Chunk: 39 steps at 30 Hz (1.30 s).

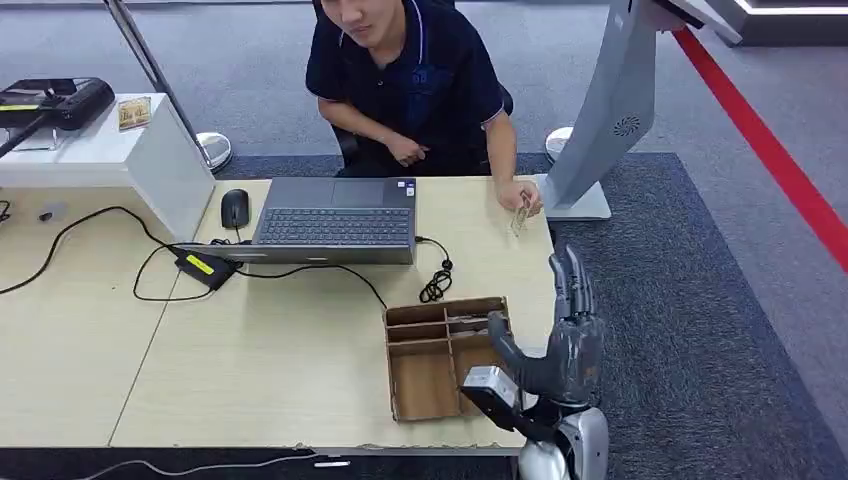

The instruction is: Pass the card to the sensor for recognition and then transmit it.

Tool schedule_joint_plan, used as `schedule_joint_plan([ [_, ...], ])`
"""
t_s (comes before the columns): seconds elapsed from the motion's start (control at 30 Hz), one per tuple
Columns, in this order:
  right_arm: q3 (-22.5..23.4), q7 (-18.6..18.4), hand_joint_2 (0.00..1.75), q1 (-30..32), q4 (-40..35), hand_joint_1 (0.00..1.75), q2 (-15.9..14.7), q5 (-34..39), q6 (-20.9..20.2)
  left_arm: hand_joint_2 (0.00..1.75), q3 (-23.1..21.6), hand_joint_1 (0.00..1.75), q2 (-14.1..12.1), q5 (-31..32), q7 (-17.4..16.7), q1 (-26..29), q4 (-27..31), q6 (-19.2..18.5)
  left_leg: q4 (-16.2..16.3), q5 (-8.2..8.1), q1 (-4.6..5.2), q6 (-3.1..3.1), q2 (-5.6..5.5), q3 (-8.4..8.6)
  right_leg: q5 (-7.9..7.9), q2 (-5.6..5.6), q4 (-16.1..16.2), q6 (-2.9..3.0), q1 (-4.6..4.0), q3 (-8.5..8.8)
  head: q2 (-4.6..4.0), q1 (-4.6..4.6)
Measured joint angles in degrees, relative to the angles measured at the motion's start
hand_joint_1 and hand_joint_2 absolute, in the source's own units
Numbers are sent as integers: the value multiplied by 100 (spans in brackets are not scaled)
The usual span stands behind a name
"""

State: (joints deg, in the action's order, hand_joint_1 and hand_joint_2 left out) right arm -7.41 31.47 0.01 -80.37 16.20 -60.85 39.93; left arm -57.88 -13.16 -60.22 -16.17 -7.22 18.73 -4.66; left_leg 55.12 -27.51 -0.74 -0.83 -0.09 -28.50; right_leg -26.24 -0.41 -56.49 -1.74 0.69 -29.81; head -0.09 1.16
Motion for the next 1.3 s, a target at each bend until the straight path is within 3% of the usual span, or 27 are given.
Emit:
schedule_joint_plan([
  [0.33,0,0,175,-2,66,0,0,-177,0,0,0,0,0,-7,-2,0,0,2,0,0,0,0,0,0,0,0,0,0,0,-1,0,-2],
  [0.4,-4,-120,175,-17,310,0,0,-675,0,0,0,0,0,0,0,0,0,-4,0,0,0,0,1,-1,0,0,0,0,0,-1,0,-2],
  [0.83,-107,-621,175,29,678,0,-35,-981,0,0,0,0,0,-15,-2,1,0,11,0,0,0,0,1,-2,-1,0,0,0,0,-3,0,-2],
  [1.3,-107,-855,175,87,983,0,-46,-1097,2,0,0,0,0,-20,-11,2,0,26,0,0,0,0,2,-2,-1,1,1,0,0,-4,0,-2],
])
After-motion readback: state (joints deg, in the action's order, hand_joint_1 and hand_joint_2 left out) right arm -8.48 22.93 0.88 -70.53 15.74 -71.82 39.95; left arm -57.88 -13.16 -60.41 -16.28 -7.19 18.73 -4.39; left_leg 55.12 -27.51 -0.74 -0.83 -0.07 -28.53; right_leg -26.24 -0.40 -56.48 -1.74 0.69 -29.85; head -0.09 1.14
